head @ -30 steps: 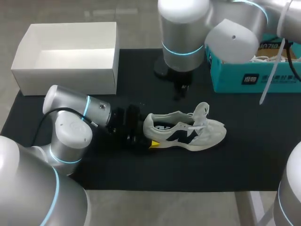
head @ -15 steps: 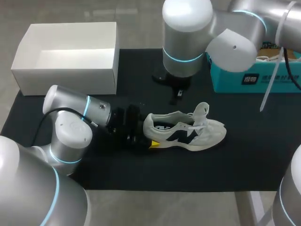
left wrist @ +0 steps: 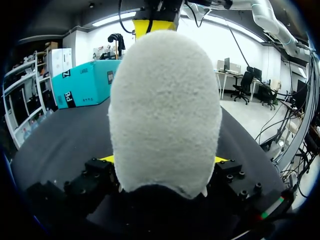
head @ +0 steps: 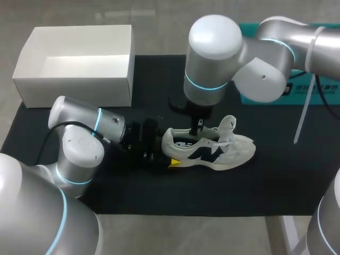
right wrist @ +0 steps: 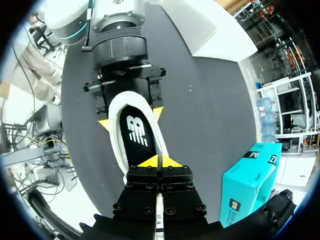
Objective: Take the shoe out of the shoebox, open the shoe tongue, remove and reinsert the insole, then place the shoe into the shoebox
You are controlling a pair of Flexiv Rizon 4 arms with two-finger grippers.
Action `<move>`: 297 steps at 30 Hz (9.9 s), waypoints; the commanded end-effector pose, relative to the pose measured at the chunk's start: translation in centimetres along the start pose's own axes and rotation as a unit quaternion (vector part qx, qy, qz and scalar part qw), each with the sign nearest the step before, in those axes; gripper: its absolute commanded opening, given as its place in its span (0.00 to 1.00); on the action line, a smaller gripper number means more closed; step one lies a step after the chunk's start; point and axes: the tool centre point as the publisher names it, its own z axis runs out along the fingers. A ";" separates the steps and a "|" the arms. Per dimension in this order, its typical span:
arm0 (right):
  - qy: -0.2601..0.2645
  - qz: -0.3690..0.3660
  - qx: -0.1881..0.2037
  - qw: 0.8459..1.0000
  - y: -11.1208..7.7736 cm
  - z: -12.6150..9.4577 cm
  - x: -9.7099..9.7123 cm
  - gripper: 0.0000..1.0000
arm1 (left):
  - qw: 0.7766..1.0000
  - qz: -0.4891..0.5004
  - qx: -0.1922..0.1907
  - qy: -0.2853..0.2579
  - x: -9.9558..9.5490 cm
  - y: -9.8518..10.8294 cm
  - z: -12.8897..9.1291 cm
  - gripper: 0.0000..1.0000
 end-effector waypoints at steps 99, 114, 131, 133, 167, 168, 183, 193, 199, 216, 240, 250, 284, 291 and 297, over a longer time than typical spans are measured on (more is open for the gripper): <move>0.141 -0.061 0.004 0.988 -1.7 10.1 1.5 0.45 | 1.000 0.008 -0.027 0.007 -0.3 0.9 -0.1 0.00; 0.188 -0.040 0.014 0.981 -1.9 11.4 3.7 0.00 | 1.000 0.008 -0.027 0.007 -0.3 0.9 -0.1 0.00; 0.085 -0.016 -0.009 0.996 -2.5 2.7 1.4 0.00 | 1.000 0.008 -0.027 0.007 -0.3 0.9 -0.1 0.00; 0.077 -0.015 -0.017 0.997 -2.4 1.7 1.1 0.00 | 1.000 0.008 -0.027 0.007 -0.3 0.9 -0.1 0.00; -0.047 -0.039 -0.200 0.978 3.5 -1.2 -5.0 0.00 | 1.000 0.008 -0.027 0.007 -0.3 0.9 -0.1 0.00; -0.050 -0.036 -0.204 0.977 3.7 -1.3 -5.3 0.00 | 1.000 0.008 -0.027 0.007 -0.3 0.9 -0.1 0.00; -0.082 -0.014 -0.245 0.966 5.0 -6.1 -8.1 0.00 | 1.000 0.008 -0.027 0.007 -0.3 0.9 -0.1 0.00; -0.122 0.058 -0.275 0.952 4.6 -12.3 -8.9 0.00 | 1.000 0.008 -0.027 0.007 -0.3 0.9 -0.1 0.00; -0.136 0.077 -0.310 0.938 4.9 -15.7 -9.2 0.00 | 1.000 0.008 -0.027 0.007 -0.3 0.9 -0.1 0.00; -0.160 0.176 -0.351 0.906 4.4 -15.5 -8.7 0.00 | 1.000 0.008 -0.027 0.007 -0.3 0.9 -0.1 0.00; 0.107 0.286 -0.456 0.836 3.8 -22.7 -1.8 0.00 | 1.000 0.008 -0.027 0.007 -0.3 0.9 -0.1 0.00; 0.153 0.281 -0.424 0.847 3.4 -23.4 -1.2 0.00 | 1.000 0.008 -0.027 0.007 -0.3 0.9 -0.1 0.00; 0.184 0.321 -0.339 0.865 -3.3 -30.9 5.3 0.00 | 1.000 0.008 -0.027 0.007 -0.3 0.9 -0.1 0.00; 0.155 0.333 -0.332 0.869 -4.1 -33.3 6.3 0.00 | 1.000 0.008 -0.027 0.007 -0.3 0.9 -0.1 0.00; 0.147 0.335 -0.332 0.869 -4.4 -34.4 6.8 0.00 | 1.000 0.008 -0.027 0.007 -0.3 0.9 -0.1 0.00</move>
